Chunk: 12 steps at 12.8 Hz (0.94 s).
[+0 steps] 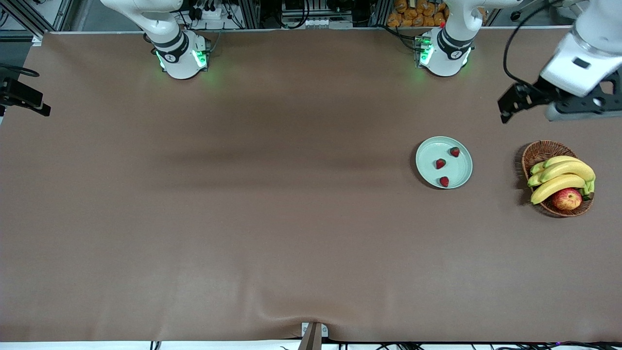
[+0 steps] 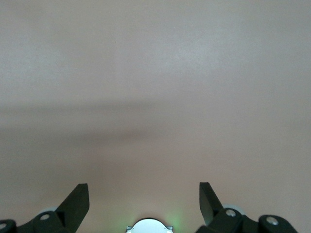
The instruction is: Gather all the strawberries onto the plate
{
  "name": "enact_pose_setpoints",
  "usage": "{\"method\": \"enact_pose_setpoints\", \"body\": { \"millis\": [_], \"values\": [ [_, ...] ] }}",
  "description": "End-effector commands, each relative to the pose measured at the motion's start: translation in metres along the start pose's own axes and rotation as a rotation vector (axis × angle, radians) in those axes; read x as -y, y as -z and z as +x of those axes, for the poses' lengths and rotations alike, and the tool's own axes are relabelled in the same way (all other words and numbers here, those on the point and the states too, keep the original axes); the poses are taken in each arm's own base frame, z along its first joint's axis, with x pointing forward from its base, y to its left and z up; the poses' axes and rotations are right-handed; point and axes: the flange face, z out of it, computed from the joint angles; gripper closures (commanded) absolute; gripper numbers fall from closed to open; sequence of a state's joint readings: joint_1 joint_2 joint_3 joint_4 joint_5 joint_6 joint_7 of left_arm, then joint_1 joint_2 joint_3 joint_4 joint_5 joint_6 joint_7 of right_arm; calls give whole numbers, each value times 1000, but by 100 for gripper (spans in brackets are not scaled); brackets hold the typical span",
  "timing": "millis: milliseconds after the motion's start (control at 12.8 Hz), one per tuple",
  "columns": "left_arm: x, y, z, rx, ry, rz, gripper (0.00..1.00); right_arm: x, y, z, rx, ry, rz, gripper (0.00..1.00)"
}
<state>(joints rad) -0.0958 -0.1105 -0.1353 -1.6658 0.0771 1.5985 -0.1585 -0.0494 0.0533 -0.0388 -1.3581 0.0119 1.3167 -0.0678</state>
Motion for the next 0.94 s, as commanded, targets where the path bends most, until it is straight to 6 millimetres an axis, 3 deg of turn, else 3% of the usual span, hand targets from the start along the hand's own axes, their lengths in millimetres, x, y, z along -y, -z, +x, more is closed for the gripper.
{"method": "enact_pose_setpoints", "body": {
  "millis": [0,861],
  "values": [
    [-1,-1,2,53,-112,-44,0,0,4,-7,-9,-18,0,0],
    [13,-6,6,69,-60,-115,0,4,2,-9,13,-12,-1,0]
  ]
}}
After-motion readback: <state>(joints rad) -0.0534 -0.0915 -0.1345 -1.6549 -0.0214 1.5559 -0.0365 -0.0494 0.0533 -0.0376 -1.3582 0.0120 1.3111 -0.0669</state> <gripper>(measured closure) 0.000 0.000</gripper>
